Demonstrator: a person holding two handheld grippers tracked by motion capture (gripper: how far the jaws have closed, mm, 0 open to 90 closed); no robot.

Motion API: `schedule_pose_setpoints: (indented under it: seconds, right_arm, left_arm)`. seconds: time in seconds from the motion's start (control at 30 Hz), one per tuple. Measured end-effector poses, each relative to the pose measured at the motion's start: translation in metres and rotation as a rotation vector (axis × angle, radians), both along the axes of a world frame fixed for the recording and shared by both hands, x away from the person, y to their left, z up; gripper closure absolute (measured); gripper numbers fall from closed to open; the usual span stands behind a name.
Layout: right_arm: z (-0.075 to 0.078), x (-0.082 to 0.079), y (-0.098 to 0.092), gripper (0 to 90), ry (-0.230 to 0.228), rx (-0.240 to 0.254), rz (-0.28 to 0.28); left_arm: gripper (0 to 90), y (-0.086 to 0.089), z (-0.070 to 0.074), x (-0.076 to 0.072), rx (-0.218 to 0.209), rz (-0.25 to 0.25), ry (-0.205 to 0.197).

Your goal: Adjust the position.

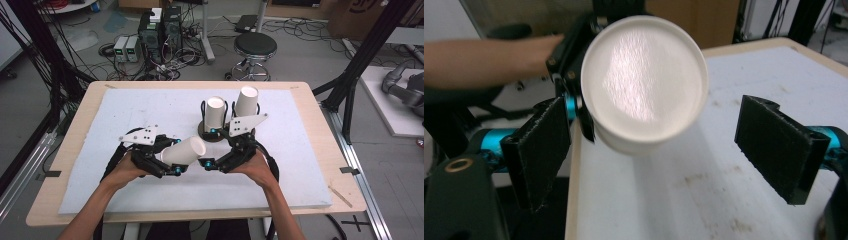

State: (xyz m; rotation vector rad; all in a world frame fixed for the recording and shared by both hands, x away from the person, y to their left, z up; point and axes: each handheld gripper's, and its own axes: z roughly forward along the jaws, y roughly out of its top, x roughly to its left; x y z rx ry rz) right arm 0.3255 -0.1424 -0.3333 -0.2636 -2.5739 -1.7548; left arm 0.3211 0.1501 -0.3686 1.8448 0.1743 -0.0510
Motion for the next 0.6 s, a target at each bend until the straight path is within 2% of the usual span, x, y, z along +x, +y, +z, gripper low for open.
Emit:
schedule_pose_setpoints:
  seconds: [0.1, 0.13, 0.17, 0.2, 0.23, 0.27, 0.43, 0.47, 0.5, 0.53, 0.57, 0.6]
  right_arm:
    - [0.004, -0.001, -0.001, 15.3, -0.007, -0.042, 0.0]
    - [0.005, -0.001, -0.002, 15.3, -0.018, -0.055, -0.002]
    - [0.007, -0.001, -0.002, 15.3, -0.016, -0.062, -0.005]
    - [0.007, -0.001, -0.002, 15.3, -0.021, -0.077, -0.001]
    - [0.008, -0.001, -0.002, 15.3, -0.025, -0.092, 0.004]
    - [0.008, -0.001, -0.002, 15.3, -0.024, -0.109, 0.006]
    - [0.01, -0.002, 0.002, 15.4, -0.028, -0.206, 0.026]
    - [0.011, -0.002, 0.004, 15.3, -0.035, -0.228, 0.024]
    - [0.012, -0.002, 0.005, 15.4, -0.038, -0.252, 0.028]
    - [0.012, -0.002, 0.005, 15.4, -0.038, -0.252, 0.028]
    - [0.013, -0.002, 0.006, 15.4, -0.04, -0.272, 0.036]
    - [0.016, -0.003, 0.01, 15.3, -0.049, -0.316, 0.038]
  left_arm:
    - [29.5, 0.004, 0.005, -0.002, 0.071, 0.003, -0.001]
    - [29.5, 0.004, 0.005, -0.002, 0.071, 0.003, -0.001]
    - [29.6, 0.006, 0.007, -0.003, 0.091, 0.0, -0.001]
    - [29.6, 0.009, 0.012, -0.005, 0.129, 0.001, -0.007]
    - [29.6, 0.009, 0.012, -0.005, 0.129, 0.001, -0.007]
    - [29.6, 0.011, 0.017, -0.006, 0.173, -0.001, -0.014]
    - [29.7, 0.013, 0.029, -0.007, 0.291, -0.011, -0.01]
    - [29.7, 0.013, 0.029, -0.007, 0.291, -0.011, -0.01]
    - [29.7, 0.013, 0.033, -0.007, 0.337, -0.017, -0.012]
    - [29.7, 0.013, 0.033, -0.007, 0.337, -0.017, -0.012]
    - [29.7, 0.012, 0.035, -0.007, 0.352, -0.016, -0.007]
    - [29.7, 0.011, 0.037, -0.007, 0.372, -0.018, -0.005]
